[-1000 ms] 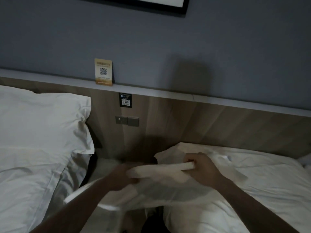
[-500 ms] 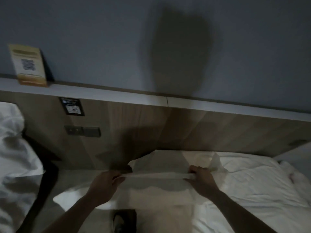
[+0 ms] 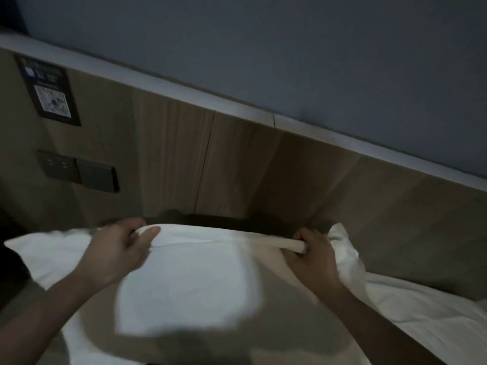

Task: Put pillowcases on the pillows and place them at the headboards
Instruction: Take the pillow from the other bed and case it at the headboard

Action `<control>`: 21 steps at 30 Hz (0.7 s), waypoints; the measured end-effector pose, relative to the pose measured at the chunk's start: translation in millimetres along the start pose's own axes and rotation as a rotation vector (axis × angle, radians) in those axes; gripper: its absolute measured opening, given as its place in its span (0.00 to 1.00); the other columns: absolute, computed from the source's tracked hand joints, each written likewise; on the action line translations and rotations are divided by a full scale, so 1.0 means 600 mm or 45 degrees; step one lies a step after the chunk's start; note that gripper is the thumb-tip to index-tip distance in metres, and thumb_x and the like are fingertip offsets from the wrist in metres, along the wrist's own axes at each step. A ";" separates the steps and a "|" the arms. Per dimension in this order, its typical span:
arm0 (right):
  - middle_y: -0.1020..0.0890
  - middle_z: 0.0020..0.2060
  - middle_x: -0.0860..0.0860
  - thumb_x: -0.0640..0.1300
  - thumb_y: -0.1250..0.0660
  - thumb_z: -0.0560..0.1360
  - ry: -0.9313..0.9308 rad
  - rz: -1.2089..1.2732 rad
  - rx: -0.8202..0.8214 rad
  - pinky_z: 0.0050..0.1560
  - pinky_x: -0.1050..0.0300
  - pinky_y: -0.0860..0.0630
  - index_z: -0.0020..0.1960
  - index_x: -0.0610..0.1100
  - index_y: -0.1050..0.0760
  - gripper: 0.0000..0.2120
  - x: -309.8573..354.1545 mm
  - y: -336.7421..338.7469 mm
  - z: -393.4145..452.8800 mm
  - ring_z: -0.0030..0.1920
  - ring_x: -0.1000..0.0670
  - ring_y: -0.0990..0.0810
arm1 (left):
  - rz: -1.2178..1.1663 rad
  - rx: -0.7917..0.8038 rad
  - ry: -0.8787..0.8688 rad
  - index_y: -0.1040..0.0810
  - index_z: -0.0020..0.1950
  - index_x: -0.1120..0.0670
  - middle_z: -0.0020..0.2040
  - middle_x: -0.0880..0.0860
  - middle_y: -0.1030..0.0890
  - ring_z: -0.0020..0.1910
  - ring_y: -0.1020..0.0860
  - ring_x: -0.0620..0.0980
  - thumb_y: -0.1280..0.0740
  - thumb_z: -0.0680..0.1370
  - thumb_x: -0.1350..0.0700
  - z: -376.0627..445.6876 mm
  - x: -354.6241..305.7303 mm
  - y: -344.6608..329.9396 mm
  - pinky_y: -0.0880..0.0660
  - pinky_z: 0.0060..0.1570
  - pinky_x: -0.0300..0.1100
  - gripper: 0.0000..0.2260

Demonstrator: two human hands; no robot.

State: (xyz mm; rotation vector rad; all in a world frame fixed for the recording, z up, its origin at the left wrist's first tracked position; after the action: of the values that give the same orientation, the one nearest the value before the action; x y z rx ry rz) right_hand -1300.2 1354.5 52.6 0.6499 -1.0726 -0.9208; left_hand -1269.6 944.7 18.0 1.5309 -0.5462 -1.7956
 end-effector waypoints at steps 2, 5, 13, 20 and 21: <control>0.24 0.30 0.56 0.53 0.28 0.68 0.112 0.107 -0.014 0.39 0.50 0.28 0.35 0.55 0.31 0.12 -0.017 -0.022 0.000 0.35 0.52 0.25 | 0.042 -0.118 -0.005 0.25 0.35 0.55 0.27 0.47 0.20 0.26 0.21 0.46 0.36 0.80 0.38 -0.007 0.017 -0.025 0.24 0.33 0.47 0.23; 0.25 0.28 0.56 0.56 0.29 0.69 0.264 0.202 -0.064 0.40 0.48 0.28 0.36 0.52 0.30 0.12 -0.032 -0.038 -0.010 0.34 0.52 0.25 | 0.120 -0.268 0.008 0.25 0.38 0.52 0.25 0.50 0.21 0.29 0.21 0.52 0.42 0.80 0.35 -0.033 0.027 -0.051 0.22 0.34 0.49 0.24; 0.23 0.33 0.55 0.59 0.26 0.69 0.452 0.229 0.008 0.43 0.45 0.24 0.37 0.51 0.30 0.17 -0.015 0.051 -0.019 0.37 0.51 0.22 | 0.083 -0.234 0.108 0.22 0.37 0.53 0.30 0.50 0.19 0.35 0.18 0.58 0.38 0.78 0.31 -0.100 -0.061 0.023 0.23 0.39 0.53 0.26; 0.18 0.43 0.56 0.77 0.42 0.70 0.340 -0.240 0.173 0.58 0.47 0.30 0.43 0.52 0.25 0.28 -0.041 0.065 -0.008 0.50 0.47 0.22 | 0.282 0.134 0.133 0.16 0.50 0.56 0.38 0.48 0.13 0.38 0.15 0.45 0.26 0.69 0.29 -0.129 -0.118 0.021 0.21 0.41 0.44 0.29; 0.18 0.41 0.56 0.78 0.41 0.69 0.341 -0.211 0.185 0.57 0.47 0.29 0.41 0.52 0.26 0.29 -0.044 0.076 -0.007 0.49 0.47 0.21 | 0.272 0.118 0.113 0.16 0.43 0.56 0.33 0.49 0.14 0.32 0.16 0.46 0.26 0.69 0.31 -0.128 -0.125 0.018 0.20 0.38 0.45 0.27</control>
State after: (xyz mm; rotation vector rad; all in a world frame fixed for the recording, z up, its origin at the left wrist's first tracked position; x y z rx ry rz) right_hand -1287.1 1399.8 76.4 0.9661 -0.8594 -0.8733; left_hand -1188.6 1002.0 59.9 1.5434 -0.7292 -1.5523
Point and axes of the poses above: each hand's wrist, its own z-axis towards the middle knuckle, its own y-axis out of the back of the hand, x = y × z, the point moved 7 cm from there along z, towards the middle knuckle
